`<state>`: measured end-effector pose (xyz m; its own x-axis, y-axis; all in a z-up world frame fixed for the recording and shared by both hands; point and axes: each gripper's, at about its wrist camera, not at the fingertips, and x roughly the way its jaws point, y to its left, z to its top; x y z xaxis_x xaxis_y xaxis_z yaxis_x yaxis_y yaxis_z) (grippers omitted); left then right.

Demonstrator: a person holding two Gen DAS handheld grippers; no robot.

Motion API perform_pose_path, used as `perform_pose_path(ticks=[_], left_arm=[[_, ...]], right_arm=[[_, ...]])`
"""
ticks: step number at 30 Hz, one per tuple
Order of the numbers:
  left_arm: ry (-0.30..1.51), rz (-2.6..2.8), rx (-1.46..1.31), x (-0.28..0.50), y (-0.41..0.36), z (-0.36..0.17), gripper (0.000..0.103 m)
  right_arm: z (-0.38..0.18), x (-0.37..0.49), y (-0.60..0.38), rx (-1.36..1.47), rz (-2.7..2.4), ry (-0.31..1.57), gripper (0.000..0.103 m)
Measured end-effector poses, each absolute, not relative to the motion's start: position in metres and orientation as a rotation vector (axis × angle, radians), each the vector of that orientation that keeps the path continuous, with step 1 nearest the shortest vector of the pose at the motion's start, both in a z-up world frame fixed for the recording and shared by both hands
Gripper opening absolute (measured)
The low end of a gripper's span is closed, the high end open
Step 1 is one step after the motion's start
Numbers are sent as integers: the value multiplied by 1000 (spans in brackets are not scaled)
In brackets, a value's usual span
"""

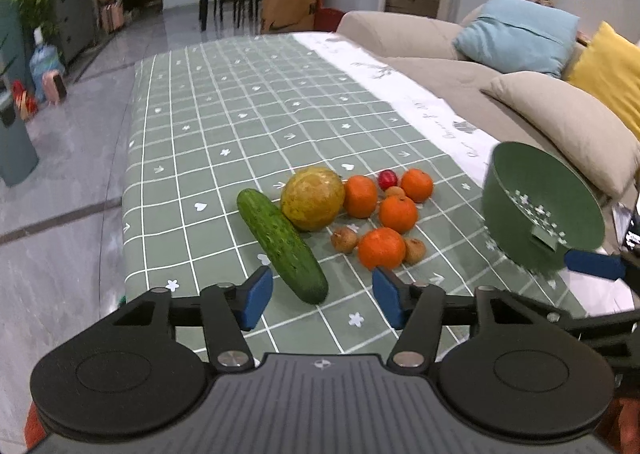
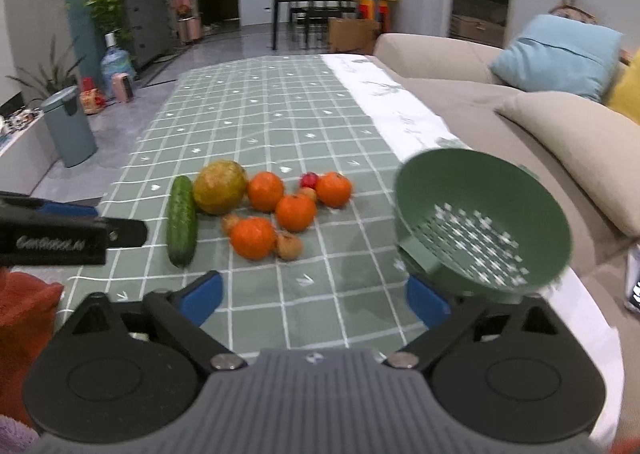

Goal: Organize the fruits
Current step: 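Grasp the cucumber with the left gripper while the right gripper grasps the yellow-green round fruit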

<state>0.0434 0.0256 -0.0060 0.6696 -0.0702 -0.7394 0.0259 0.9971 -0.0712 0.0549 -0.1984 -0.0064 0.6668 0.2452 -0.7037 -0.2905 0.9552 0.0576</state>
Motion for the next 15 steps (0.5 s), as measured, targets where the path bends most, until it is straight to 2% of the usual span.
perform_pose_path(ticks=[7, 10, 15], left_arm=[[928, 7, -155, 90, 46, -22, 62], [982, 10, -191, 110, 53, -34, 62], [1054, 29, -209, 140, 59, -57, 62]], right_arm=[[-12, 100, -177, -80, 416, 834, 61], [-19, 120, -171, -83, 444, 863, 56], [-33, 149, -162, -96, 473, 898, 55]])
